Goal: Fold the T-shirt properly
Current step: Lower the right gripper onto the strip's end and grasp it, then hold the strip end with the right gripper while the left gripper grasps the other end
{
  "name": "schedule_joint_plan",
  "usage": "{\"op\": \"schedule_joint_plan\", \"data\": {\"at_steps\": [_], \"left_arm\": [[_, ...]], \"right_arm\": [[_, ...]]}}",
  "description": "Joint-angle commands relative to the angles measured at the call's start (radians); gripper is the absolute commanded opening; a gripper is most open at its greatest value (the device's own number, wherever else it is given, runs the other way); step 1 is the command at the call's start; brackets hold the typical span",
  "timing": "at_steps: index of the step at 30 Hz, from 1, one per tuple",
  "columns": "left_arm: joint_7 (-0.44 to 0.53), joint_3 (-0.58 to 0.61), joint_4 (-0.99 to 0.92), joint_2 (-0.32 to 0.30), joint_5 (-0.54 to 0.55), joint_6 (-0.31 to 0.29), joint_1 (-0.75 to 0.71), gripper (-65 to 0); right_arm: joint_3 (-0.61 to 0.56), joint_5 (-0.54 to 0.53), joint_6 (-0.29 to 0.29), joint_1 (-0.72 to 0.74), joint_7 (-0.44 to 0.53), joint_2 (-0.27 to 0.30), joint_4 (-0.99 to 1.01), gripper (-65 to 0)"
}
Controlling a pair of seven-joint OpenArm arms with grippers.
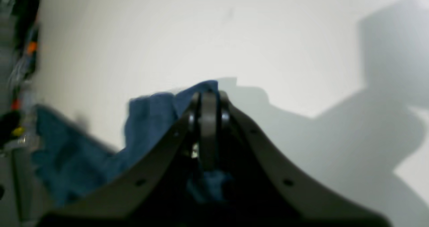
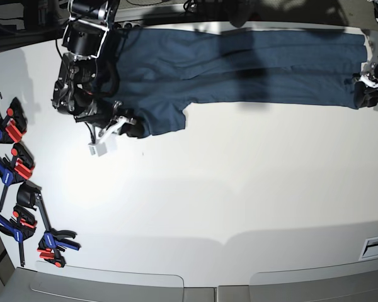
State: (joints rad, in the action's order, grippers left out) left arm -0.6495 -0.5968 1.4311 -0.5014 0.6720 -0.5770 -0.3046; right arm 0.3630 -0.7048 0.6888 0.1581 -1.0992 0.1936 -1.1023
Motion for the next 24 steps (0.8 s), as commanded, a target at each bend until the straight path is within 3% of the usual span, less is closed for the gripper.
{"op": "schedule_joint_plan", "data": {"at_steps": [1,5,12,16,24], "left_arm": [[0.03,-0.01,0.018,-0.023,0.01,-0.003,0.005,-48.2],[0.03,-0.01,0.018,-0.023,0.01,-0.003,0.005,-48.2],[0.031,-0.01,0.018,-0.023,0.01,-0.003,0.005,-48.2],[0.031,-0.01,0.018,-0.023,0.011,-0.003,0.005,-48.2],[0.031,-0.01,0.018,-0.023,0.013,-0.003,0.005,-48.2]], "right_arm": [[0.002,-0.055,0.009,0.021,-0.013,0.011,-0.037,-65.0],[0.003,-0.195,0.009,0.014,-0.149,0.011,-0.114,-65.0],[0.003,-0.479,0.009,-0.116,-0.297,0.001,-0.348,-65.0],[0.003,-0.564,0.009,-0.215,-0.297,-0.026,-0.449,-65.0],[0.002,-0.63,0.009,-0.363,-0.297,-0.086,-0.467,-65.0]]}}
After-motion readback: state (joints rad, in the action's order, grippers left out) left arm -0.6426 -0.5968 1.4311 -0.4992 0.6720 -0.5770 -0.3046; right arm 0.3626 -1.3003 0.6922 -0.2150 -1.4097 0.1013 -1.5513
